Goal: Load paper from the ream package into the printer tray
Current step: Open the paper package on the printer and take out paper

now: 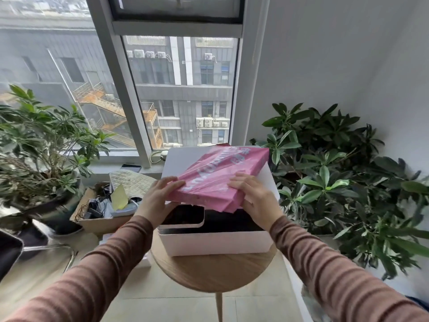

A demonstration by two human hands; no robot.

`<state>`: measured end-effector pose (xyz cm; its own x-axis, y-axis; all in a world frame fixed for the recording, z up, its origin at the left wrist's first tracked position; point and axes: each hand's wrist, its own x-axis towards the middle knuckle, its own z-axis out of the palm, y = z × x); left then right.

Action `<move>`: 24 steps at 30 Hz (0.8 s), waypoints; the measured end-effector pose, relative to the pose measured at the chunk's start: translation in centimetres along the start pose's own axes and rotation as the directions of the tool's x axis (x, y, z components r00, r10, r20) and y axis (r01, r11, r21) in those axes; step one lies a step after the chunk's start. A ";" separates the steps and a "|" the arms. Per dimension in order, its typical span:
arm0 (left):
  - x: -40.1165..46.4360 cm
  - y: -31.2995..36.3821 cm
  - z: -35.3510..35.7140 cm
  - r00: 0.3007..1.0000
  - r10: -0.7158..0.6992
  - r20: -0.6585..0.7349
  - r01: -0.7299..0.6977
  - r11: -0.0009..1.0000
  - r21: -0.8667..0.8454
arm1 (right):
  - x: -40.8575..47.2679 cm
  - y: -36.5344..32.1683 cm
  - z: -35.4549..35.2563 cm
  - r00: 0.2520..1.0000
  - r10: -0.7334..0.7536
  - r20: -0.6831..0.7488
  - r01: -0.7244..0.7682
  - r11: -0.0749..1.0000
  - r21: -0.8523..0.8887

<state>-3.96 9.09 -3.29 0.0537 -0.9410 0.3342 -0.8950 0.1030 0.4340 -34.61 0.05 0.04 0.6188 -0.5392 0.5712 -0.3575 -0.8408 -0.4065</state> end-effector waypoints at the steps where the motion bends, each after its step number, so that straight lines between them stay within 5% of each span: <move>1: 0.6 0.2 -0.8 0.998 0.022 -0.056 -0.022 1.000 0.002 | 1.2 -0.2 -0.9 1.000 0.028 -0.014 -0.028 0.999 0.039; 8: 7.0 5.0 -8.9 0.938 0.000 -0.346 -0.079 0.973 -0.215 | 7.7 -0.5 -6.5 0.903 0.417 -0.100 -0.346 0.845 0.408; 10: 8.8 6.1 -10.8 0.921 0.022 -0.389 -0.117 0.968 -0.222 | 9.2 0.2 -7.5 0.884 0.447 -0.135 -0.364 0.842 0.398; 18: 13.2 8.3 -12.3 0.956 -0.062 -0.287 -0.116 0.819 -0.562 | 11.7 0.8 -9.5 0.858 0.513 -0.005 -0.414 0.699 0.583; 21: 14.0 8.2 -11.9 0.953 -0.080 -0.293 -0.114 0.800 -0.590 | 13.2 0.0 -10.6 0.882 0.462 -0.090 -0.387 0.820 0.421; 24: 14.6 7.8 -11.7 0.952 -0.097 -0.289 -0.099 0.797 -0.596 | 16.5 -3.4 -10.9 0.952 0.165 -0.259 -0.182 0.982 -0.042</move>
<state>-5.00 -0.07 14.76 0.2662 -0.8131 0.5177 -0.4546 0.3677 0.8113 -30.81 -6.54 18.61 0.3490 -0.6646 0.6607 -0.4936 -0.7297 -0.4732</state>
